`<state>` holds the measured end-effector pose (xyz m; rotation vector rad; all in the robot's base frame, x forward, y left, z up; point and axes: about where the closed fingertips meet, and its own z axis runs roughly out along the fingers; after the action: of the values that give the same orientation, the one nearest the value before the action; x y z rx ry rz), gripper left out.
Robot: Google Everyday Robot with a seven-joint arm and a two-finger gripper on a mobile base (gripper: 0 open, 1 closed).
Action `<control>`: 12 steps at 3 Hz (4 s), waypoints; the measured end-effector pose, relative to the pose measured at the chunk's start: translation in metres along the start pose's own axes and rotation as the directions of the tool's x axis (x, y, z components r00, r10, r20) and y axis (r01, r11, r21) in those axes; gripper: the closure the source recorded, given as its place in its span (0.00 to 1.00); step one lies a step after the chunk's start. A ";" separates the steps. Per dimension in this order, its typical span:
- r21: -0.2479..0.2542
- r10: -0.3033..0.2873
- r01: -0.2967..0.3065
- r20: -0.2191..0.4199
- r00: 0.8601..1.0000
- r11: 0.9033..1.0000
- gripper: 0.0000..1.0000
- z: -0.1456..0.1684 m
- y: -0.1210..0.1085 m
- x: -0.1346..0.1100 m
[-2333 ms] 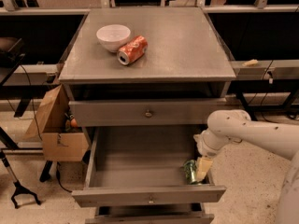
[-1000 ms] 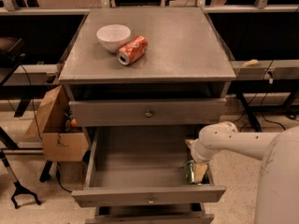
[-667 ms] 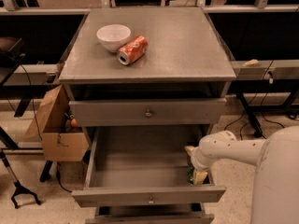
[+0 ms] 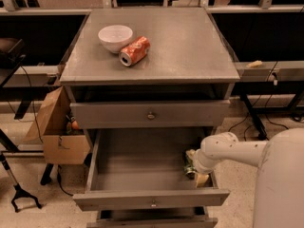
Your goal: Pick green can from middle drawer and place on counter
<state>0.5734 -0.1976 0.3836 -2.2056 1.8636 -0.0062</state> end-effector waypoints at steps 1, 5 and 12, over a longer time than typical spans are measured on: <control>-0.015 -0.003 0.003 0.005 1.000 1.000 0.42 0.002 -0.002 -0.001; 0.007 0.003 -0.003 0.008 1.000 1.000 0.00 -0.017 -0.013 -0.004; -0.067 0.146 -0.144 0.028 0.989 0.987 0.49 0.017 -0.040 0.032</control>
Offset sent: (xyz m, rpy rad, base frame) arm 0.0099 0.0030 0.0056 -0.0015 0.0115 0.0027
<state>0.6208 -0.2194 0.3698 -2.0918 2.0282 0.1186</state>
